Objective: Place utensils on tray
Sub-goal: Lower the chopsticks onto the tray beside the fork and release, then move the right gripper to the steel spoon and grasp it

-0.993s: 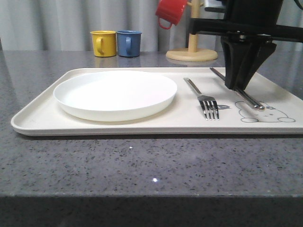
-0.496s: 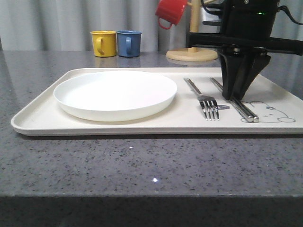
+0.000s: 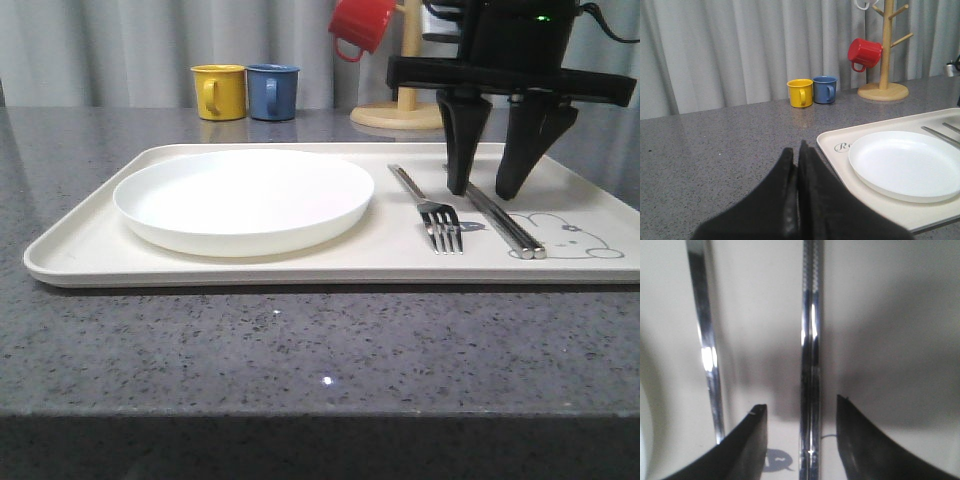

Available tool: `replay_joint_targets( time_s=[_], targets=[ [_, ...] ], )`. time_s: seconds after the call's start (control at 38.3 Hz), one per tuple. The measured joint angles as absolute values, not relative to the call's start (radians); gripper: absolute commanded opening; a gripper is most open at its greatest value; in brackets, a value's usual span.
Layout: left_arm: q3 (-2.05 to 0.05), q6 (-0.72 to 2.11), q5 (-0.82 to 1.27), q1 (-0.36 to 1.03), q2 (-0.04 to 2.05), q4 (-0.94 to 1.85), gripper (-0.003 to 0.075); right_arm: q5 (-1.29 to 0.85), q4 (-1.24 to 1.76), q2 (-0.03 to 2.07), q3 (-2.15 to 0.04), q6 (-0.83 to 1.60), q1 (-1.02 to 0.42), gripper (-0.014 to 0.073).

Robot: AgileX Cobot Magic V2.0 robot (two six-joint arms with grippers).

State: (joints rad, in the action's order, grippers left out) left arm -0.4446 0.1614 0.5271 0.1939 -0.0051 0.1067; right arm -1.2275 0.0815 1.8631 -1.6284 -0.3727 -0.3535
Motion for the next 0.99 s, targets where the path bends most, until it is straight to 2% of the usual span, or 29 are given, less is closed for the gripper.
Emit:
replay_joint_targets(
  time_s=[0.18,0.42,0.73,0.99],
  targets=[
    [-0.445,0.161,0.527,0.194,-0.005,0.107,-0.0018,-1.227,0.020,1.863,-1.739,-0.356,-0.353,0.0424],
    [-0.445,0.161,0.527,0.194,-0.005,0.107,-0.0018,-1.232,-0.045,1.813,-1.785,-0.214,-0.319,0.0424],
    [-0.445,0.161,0.527,0.194,-0.005,0.107,-0.0018,-1.245,-0.136,1.705,-1.785,-0.139,-0.120,0.0424],
    [-0.445,0.161,0.527,0.194,-0.005,0.107,-0.0018,-1.248,-0.140,1.697,-1.749,-0.056,0.054,0.0424]
  ],
)
